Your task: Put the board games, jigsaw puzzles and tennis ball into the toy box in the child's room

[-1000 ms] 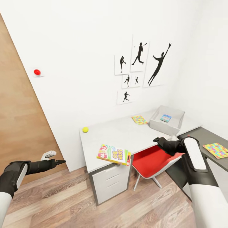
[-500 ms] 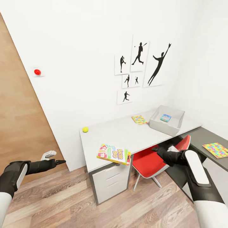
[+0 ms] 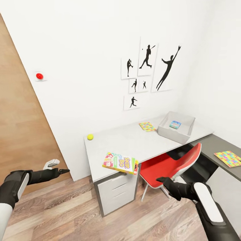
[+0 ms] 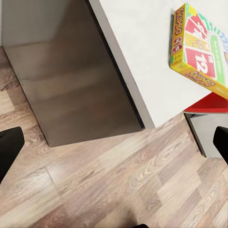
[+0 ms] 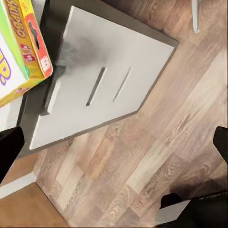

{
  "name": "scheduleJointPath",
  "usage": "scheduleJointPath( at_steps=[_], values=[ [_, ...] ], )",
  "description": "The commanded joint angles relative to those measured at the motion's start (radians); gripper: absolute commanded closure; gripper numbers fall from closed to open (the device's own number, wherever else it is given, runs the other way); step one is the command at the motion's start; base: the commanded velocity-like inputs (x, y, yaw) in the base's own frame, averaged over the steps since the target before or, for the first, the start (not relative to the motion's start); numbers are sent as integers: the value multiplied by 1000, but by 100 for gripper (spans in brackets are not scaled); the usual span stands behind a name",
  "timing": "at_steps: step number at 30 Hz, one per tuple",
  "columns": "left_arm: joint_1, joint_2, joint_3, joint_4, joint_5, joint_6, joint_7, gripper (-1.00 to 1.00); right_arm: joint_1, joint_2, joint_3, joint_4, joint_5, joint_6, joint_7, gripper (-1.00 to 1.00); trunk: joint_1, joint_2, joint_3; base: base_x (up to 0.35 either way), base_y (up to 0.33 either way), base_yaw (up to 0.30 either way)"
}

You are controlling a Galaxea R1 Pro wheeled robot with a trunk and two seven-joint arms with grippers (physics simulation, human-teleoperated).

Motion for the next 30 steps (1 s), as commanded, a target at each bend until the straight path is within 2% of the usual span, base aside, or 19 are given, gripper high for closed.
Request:
scheduleJointPath(
  at_steps=[1, 4, 7, 10, 12, 15, 17, 20, 24, 30],
  values=[
    [-1, -1, 2, 0, -1, 8, -4, -100, 7, 0, 0, 7, -12, 1, -9, -100, 1, -2, -2, 0, 0, 0],
    [-1, -2, 2, 6, 0, 8, -10, -100, 30, 3, 4, 48, -12, 1, -6, -100, 1, -2, -2, 0, 0, 0],
    [-1, -2, 2, 21, 0, 7, -55, -100, 39, 11, 15, 109, -9, -1, -1, -100, 1, -2, -2, 0, 0, 0],
    [-1, -3, 3, 72, -2, -6, -106, -100, 42, 14, 21, 181, 9, -37, 9, -100, 1, -2, -2, 0, -15, 0],
    [-1, -4, 6, 112, 1, -36, -126, -100, 43, 15, 30, 225, 61, -95, 26, -100, 1, -2, -2, 0, -27, 0],
    [-1, -5, 7, 131, 3, -52, -134, -100, 43, 16, 50, 251, 139, -139, 68, -100, 1, -2, -2, 0, -12, 0],
    [-1, -11, 10, 139, 5, -59, -139, -100, 43, 18, 68, 268, 215, -172, 134, -100, 1, -2, -2, 0, -5, 0],
    [-1, -25, 14, 144, 11, -62, -142, -100, 43, 17, 76, 279, 277, -220, 222, -100, 1, -2, -2, -2, -19, 0],
    [-1, -43, 17, 145, 26, -61, -143, -100, 43, 10, 78, 285, 299, -252, 285, -100, 1, -2, -2, -46, -71, 0],
    [-1, -65, 19, 147, 101, -60, -143, -100, 44, 5, 80, 309, 311, -268, 321, -100, 1, -2, -2, -115, -139, 0]
  ],
)
